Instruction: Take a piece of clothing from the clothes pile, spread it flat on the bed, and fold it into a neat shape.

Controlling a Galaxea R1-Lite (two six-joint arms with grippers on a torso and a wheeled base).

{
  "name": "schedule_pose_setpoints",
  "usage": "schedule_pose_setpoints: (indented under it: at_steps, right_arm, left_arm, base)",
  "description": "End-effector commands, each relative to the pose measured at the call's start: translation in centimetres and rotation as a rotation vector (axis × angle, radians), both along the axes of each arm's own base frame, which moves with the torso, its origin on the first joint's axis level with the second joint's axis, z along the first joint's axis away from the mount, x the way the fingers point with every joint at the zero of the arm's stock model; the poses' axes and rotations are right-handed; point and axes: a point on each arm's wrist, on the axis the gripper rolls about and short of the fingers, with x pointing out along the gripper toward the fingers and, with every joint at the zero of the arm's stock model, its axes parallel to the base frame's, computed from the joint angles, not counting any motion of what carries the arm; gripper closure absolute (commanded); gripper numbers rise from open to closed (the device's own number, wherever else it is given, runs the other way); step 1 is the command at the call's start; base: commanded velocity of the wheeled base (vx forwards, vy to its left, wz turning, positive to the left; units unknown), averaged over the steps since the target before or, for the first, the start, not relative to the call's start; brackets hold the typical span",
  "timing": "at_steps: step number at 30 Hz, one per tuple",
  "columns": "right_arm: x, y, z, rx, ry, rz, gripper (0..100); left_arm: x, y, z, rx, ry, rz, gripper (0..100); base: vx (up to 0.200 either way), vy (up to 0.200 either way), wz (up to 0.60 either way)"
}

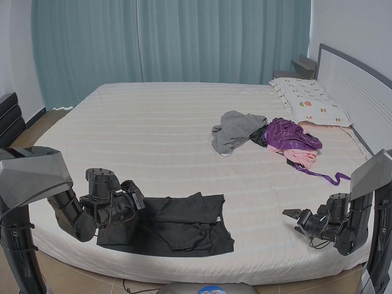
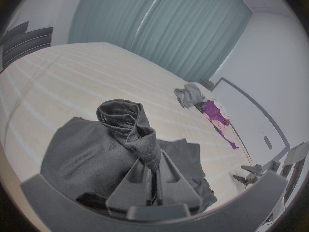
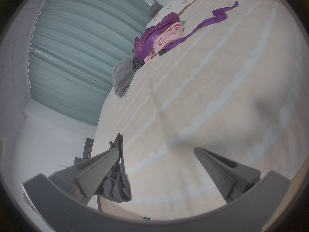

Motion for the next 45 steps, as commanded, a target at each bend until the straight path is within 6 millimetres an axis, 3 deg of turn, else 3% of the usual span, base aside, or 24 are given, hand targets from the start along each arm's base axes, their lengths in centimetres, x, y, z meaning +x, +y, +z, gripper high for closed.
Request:
schedule_pose_setpoints:
  at_steps: [1, 9, 19, 24, 32, 38, 45]
  right_arm:
    - [0.0, 0.1, 0.0, 0.000, -0.009, 0.004, 0]
    - [0.1, 0.1, -0.1, -0.003, -0.008, 0.005, 0]
    - [0.1, 0.1, -0.2, -0.004, -0.006, 0.006, 0]
    - [0.1, 0.1, -0.2, -0.004, -0.006, 0.006, 0]
    - [0.1, 0.1, -0.2, -0.005, -0.006, 0.007, 0]
    - [0.1, 0.1, -0.2, -0.005, -0.006, 0.007, 0]
    - [0.0, 0.1, -0.3, -0.008, -0.004, 0.009, 0]
  left_arm:
    - [0.1, -1.7, 0.5, 0.002, 0.006, -0.048, 100]
    - [1.3, -4.4, 1.0, 0.028, 0.011, -0.076, 100]
    - [2.5, -6.5, -0.9, 0.073, 0.084, -0.092, 100]
    - [2.2, -7.4, -1.5, 0.080, 0.107, -0.114, 100]
    - [2.1, -9.4, -0.5, 0.070, 0.083, -0.156, 100]
    - [2.8, -10.2, 0.1, 0.113, 0.111, -0.129, 100]
    - [2.9, -10.6, -1.1, 0.127, 0.136, -0.136, 100]
  base:
    - [0.000, -0.200, 0.00]
    - [0.000, -0.125, 0.00]
    - [0.000, 0.000, 0.00]
    - [0.000, 0.000, 0.00]
    - [0.000, 0.000, 0.00]
    - [0.000, 0.000, 0.00]
    - [0.000, 0.000, 0.00]
